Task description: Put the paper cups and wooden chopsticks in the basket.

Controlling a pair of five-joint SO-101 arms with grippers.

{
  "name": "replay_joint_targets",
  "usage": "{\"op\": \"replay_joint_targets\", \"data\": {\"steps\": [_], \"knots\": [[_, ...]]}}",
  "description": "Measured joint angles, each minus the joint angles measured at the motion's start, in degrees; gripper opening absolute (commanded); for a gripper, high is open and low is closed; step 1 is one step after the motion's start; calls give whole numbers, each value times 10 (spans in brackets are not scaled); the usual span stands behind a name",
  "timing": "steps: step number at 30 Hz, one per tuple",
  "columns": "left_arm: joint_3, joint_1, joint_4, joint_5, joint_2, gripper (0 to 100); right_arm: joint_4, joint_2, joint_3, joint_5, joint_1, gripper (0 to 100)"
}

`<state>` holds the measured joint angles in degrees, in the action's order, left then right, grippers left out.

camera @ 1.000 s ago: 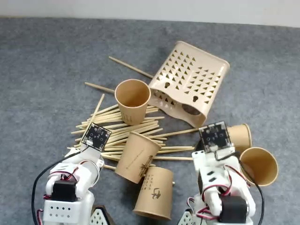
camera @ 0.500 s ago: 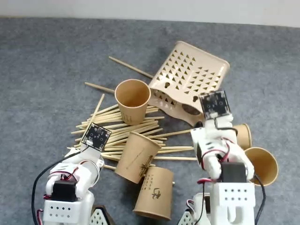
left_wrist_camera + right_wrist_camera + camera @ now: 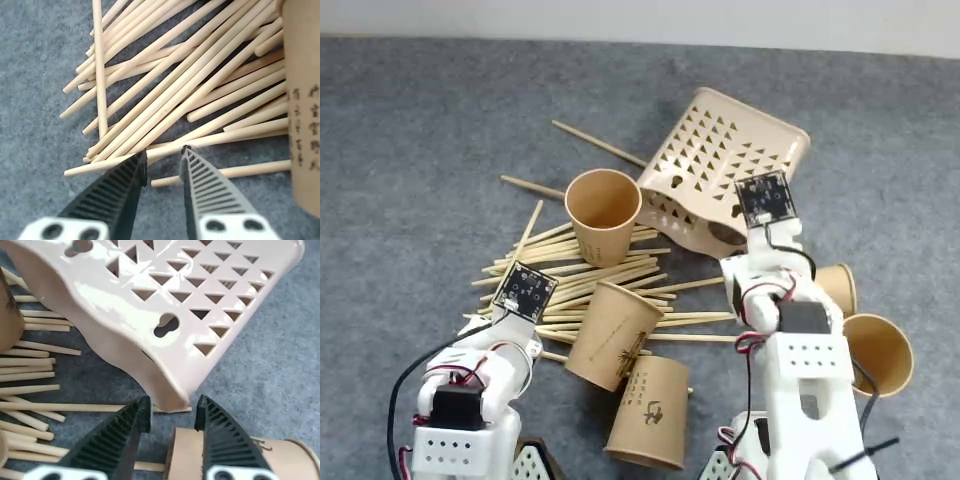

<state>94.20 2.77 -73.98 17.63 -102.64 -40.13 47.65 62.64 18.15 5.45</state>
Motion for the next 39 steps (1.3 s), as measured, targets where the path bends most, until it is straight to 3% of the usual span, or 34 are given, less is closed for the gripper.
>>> {"op": "replay_joint_targets", "data": {"steps": [10, 16, 30, 39], "knots": [[0, 0, 0, 0, 0, 123, 74, -55, 0, 0, -33, 153], [0, 0, 0, 0, 0, 123, 76, -55, 0, 0, -35, 20], [0, 0, 0, 0, 0, 123, 77, -52, 0, -60, -70, 6], [0, 0, 0, 0, 0, 123, -14, 110, -21, -60, -69, 6]]}}
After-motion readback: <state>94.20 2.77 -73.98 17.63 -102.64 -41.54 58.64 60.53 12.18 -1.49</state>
